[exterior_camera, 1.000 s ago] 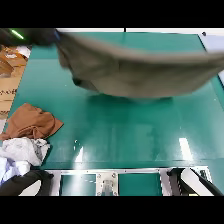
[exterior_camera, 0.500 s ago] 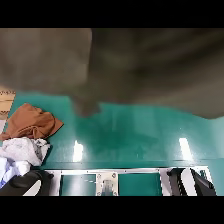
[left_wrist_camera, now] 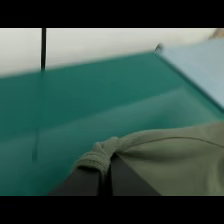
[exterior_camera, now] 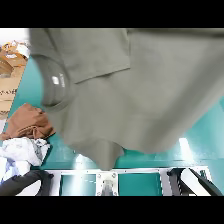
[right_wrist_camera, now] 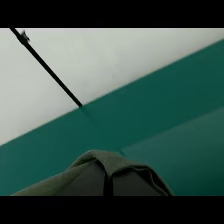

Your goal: Fold the shirts.

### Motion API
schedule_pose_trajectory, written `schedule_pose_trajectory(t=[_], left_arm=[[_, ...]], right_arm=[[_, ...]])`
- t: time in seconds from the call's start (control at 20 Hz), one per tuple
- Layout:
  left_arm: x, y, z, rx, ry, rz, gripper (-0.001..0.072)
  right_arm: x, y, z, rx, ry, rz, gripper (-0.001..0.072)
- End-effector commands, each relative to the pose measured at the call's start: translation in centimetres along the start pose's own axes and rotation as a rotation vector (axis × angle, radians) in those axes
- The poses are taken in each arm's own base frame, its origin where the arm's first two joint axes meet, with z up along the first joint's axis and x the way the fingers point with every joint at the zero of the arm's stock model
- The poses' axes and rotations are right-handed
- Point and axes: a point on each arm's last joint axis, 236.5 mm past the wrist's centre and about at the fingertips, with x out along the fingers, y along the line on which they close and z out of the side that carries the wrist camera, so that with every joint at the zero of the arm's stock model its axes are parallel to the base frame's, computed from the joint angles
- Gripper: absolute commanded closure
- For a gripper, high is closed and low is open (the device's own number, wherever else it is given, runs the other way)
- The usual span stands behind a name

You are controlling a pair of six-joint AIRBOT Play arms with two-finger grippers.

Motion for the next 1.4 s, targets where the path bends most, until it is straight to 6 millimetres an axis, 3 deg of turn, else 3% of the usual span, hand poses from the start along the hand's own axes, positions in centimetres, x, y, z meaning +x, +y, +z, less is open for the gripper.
schedule_pose_trajectory(t=[0.0, 0.15, 0.25, 0.3, 0.4, 0.6, 0.7, 0.8, 1.1, 1.35], left_arm=[[11.7, 7.2, -9.9, -0.155, 0.222, 0.025, 0.0679], [18.7, 12.0, -19.1, -0.266, 0.386, 0.05, 0.068], [21.5, 14.6, -22.8, -0.304, 0.414, 0.089, 0.0679], [22.4, 15.7, -23.4, -0.309, 0.393, 0.113, 0.0679], [23.5, 17.4, -22.3, -0.304, 0.309, 0.158, 0.0679], [23.9, 18.9, -20.1, -0.281, 0.208, 0.205, 0.068], [23.6, 18.8, -21.3, -0.256, 0.263, 0.203, 0.0679], [22.8, 18.4, -23.8, -0.218, 0.378, 0.196, 0.0679], [19.7, 17.0, -30.6, -0.197, 0.692, 0.152, 0.068], [19.1, 16.1, -35.3, -0.261, 0.842, 0.105, 0.0679]], right_arm=[[10.6, -6.8, -8.5, 0.061, 0.196, -0.058, 0.0699], [18.2, -11.9, -16.6, 0.148, 0.357, -0.117, 0.0699], [21.4, -14.4, -21.0, 0.2, 0.441, -0.142, 0.0699], [22.8, -15.3, -22.5, 0.208, 0.47, -0.141, 0.0699], [24.8, -16.2, -23.6, 0.236, 0.485, -0.134, 0.0699], [26.9, -15.5, -21.6, 0.194, 0.47, -0.086, 0.0699], [26.7, -14.5, -20.4, 0.151, 0.493, -0.046, 0.0698], [25.5, -14.7, -20.6, 0.139, 0.55, -0.039, 0.07], [19.0, -18.8, -26.4, 0.108, 0.855, -0.117, 0.0701], [16.3, -20.8, -30.7, 0.139, 0.981, -0.166, 0.07]])
